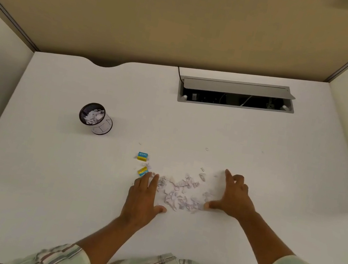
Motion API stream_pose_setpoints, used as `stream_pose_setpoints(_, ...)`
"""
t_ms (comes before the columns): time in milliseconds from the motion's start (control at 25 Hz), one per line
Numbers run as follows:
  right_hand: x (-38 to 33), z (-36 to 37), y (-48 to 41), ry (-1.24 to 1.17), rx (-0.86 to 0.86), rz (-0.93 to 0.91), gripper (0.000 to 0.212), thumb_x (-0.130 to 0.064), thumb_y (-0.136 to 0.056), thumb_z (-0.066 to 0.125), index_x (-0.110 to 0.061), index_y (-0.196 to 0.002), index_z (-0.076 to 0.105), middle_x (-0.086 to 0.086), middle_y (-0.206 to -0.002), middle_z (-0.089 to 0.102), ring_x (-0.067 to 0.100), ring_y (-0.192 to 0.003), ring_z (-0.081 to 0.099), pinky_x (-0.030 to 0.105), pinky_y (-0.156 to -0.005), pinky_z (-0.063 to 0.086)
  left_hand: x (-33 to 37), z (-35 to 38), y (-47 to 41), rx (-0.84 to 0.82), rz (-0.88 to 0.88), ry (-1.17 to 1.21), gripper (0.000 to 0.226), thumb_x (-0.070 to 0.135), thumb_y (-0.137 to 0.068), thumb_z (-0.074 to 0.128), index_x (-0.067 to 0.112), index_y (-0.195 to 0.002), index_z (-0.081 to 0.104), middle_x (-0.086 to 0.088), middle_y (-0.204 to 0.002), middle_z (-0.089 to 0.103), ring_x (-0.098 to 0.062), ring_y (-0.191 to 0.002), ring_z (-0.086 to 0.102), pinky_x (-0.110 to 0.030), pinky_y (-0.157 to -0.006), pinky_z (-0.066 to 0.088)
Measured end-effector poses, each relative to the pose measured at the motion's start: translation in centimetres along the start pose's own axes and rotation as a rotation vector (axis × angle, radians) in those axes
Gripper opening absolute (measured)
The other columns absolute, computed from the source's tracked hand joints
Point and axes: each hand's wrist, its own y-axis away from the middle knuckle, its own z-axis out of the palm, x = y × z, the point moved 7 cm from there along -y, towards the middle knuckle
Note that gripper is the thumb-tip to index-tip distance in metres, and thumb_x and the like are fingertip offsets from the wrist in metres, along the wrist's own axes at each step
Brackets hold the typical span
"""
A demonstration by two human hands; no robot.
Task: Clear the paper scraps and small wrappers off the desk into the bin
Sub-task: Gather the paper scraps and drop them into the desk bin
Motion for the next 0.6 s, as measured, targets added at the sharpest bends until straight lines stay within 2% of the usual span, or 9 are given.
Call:
stream_pose_setpoints(80, -0.6, 1.2, 0.6, 0.089, -0.046, -0.040, 0.152, -0.074, -0.036, 0.087, -0.021, -0.153, 0.006, 0.011, -0.139, 0.025, 0.035, -0.122, 0.042, 0.049, -0.097, 0.051, 0.2, 0.8, -0.1, -0.059, -0.033, 0.071, 0.114, 0.062, -0.073, 0.076, 0.019, -0.158, 0.014, -0.006, -0.162, 0.018, -0.027, -0.143, 0.029, -0.038, -0.115, 0.037)
stream_pose_setpoints(200, -3.7, 3.5, 1.1, 0.148, -0.058, -0.139, 0.145, -0.063, -0.043, 0.092, -0.020, -0.153, 0.008, 0.011, -0.135, 0.027, 0.033, -0.118, 0.044, 0.047, -0.096, 0.052, 1.7, 1.6, -0.3, -0.088, -0.021, 0.211, 0.108, 0.046, -0.079, 0.080, 0.020, -0.158, 0.012, -0.003, -0.162, 0.016, -0.024, -0.147, 0.022, -0.033, -0.118, 0.033)
stream_pose_setpoints(280, -6.5, 5.2, 1.7, 0.182, -0.056, -0.218, 0.131, -0.051, -0.053, 0.093, -0.018, -0.151, 0.012, 0.011, -0.134, 0.028, 0.032, -0.116, 0.046, 0.046, -0.092, 0.055, 2.9, 2.0, -0.4, -0.101, 0.009, 0.273, 0.101, 0.037, -0.083, 0.079, 0.021, -0.158, 0.014, -0.002, -0.162, 0.017, -0.020, -0.150, 0.020, -0.029, -0.118, 0.032)
stream_pose_setpoints(360, -8.9, 6.4, 1.9, 0.163, -0.037, -0.288, 0.113, -0.041, -0.064, 0.091, -0.017, -0.148, 0.021, 0.012, -0.133, 0.033, 0.032, -0.114, 0.051, 0.044, -0.089, 0.057, 3.4, 2.2, -0.6, -0.103, 0.024, 0.329, 0.094, 0.034, -0.083, 0.080, 0.021, -0.157, 0.022, 0.000, -0.158, 0.024, -0.018, -0.148, 0.028, -0.026, -0.115, 0.037)
stream_pose_setpoints(480, -10.6, 5.6, 1.6, 0.046, 0.015, -0.323, 0.096, -0.035, -0.073, 0.086, -0.017, -0.147, 0.028, 0.011, -0.136, 0.037, 0.030, -0.118, 0.053, 0.040, -0.094, 0.055, 2.8, 0.8, -0.8, -0.018, 0.011, 0.335, 0.084, 0.040, -0.078, 0.083, 0.022, -0.148, 0.040, 0.005, -0.146, 0.036, -0.017, -0.134, 0.046, -0.028, -0.102, 0.052)
stream_pose_setpoints(600, -9.1, 3.1, 0.8, 0.020, 0.052, -0.282, 0.105, -0.045, -0.068, 0.088, -0.021, -0.150, 0.027, 0.009, -0.141, 0.036, 0.029, -0.122, 0.052, 0.042, -0.095, 0.055, 0.9, -0.7, -0.6, 0.022, -0.114, 0.183, 0.094, 0.053, -0.072, 0.083, 0.027, -0.149, 0.035, 0.002, -0.147, 0.033, -0.020, -0.132, 0.045, -0.036, -0.092, 0.055)
